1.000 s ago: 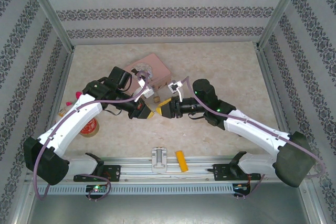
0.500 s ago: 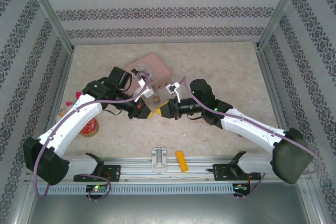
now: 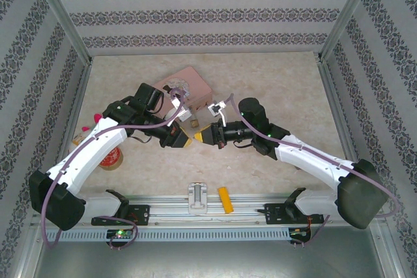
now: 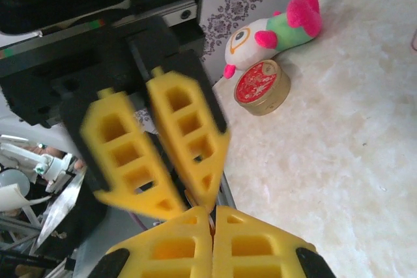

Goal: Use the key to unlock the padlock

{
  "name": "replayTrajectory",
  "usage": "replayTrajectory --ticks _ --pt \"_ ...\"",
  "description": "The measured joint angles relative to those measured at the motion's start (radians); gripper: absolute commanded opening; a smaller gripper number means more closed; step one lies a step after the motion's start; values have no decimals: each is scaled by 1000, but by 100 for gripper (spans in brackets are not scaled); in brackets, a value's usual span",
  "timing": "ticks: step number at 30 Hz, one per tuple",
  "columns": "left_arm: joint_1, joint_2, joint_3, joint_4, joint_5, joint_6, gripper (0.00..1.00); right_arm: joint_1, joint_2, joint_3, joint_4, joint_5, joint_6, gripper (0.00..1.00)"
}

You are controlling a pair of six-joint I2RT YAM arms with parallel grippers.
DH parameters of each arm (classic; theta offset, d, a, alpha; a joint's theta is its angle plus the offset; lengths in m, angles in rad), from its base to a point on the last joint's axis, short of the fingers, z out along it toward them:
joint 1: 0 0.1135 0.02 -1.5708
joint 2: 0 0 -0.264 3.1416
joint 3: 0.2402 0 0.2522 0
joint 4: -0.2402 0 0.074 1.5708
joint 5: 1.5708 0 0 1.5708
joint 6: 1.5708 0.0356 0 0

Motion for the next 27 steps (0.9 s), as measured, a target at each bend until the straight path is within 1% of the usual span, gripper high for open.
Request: replayTrajectory --ticks 1,4,5,6,8,11,14,18,22,27 --pt "0 -11 -8 12 -9 -18 60 -9 -8 -9 1 6 6 0" --pt "0 -63 -43 78 -45 -81 86 -36 -45 -42 2 37 24 0" --pt "0 -84 -61 109 -60 -106 94 -44 -60 -53 2 47 29 0" --pt "0 -111 -83 148 -83 -140 99 -55 -80 -69 2 59 35 0" --pt "0 -161 -129 230 -133 -206 99 -76 -117 -94 -1 82 50 0" --pt "0 -229 -218 386 -239 -334 99 -109 -165 -119 -13 121 67 0" --pt "0 -257 -291 520 -370 -460 99 -135 -210 -142 -34 173 82 0" --pt "-4 -249 -375 654 -581 -621 99 -154 -279 -172 -92 275 90 0" --pt "-46 -174 -433 739 -789 -757 99 -177 -338 -199 -149 377 103 0" --pt "-142 10 -431 804 -989 -830 99 -226 -367 -238 -195 437 129 0"
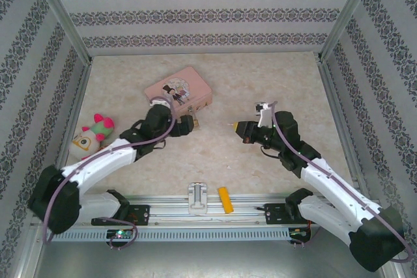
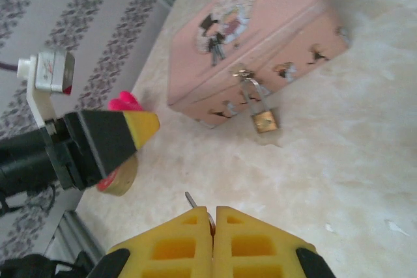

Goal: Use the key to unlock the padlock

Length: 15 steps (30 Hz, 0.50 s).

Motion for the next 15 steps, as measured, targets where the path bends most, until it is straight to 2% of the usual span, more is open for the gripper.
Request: replayTrajectory --ticks 7,13,15 --pt "-129 256 101 59 -188 -55 99 -14 -18 -14 -61 82 12 0" --pt "-145 439 252 58 -300 -97 99 -26 -29 -40 -83 150 28 0" --pt "-147 480 293 38 -338 -112 95 -27 -31 -50 -86 168 34 0"
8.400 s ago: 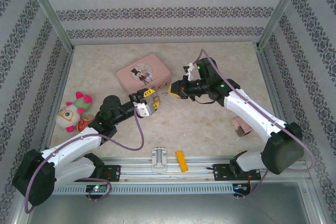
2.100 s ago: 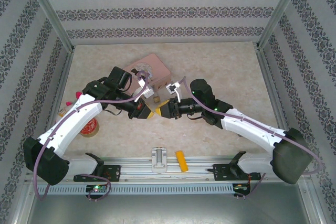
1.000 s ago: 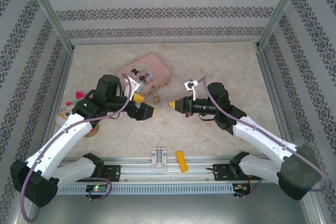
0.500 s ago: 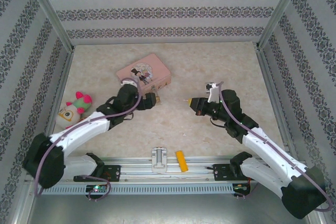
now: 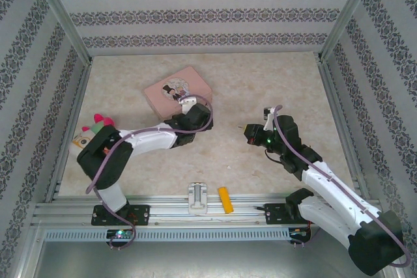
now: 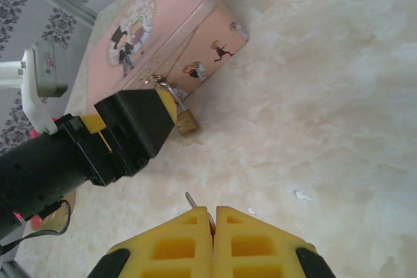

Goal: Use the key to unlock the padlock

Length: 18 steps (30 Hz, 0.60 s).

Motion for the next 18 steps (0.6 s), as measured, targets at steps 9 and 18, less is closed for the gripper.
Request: replayTrajectory --ticks 9,18 --pt "-1 178 207 -191 -106 -114 77 0 0 -11 -3 41 4 0" --pt "-1 246 229 -300 -135 -188 64 0 17 -11 -2 45 5 0"
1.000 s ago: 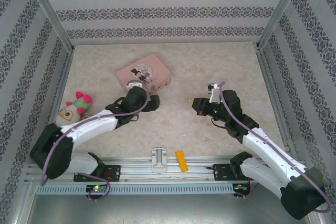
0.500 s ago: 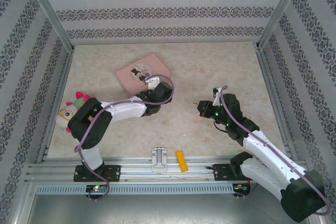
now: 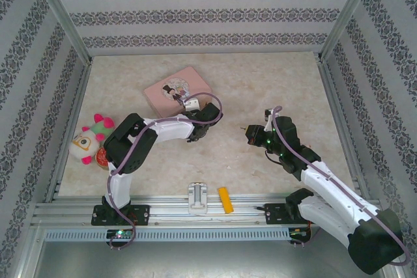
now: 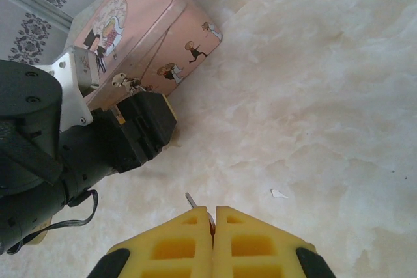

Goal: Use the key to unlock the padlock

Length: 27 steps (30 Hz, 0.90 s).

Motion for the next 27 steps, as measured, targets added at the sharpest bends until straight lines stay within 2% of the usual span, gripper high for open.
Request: replayTrajectory --ticks 9,21,27 --pt "0 39 31 -28 -4 -17 61 0 7 0 5 -1 11 0" --pt "6 67 49 -27 15 -37 42 0 7 0 8 -1 18 0" --pt "8 67 49 -21 21 -38 25 0 7 0 8 -1 18 0"
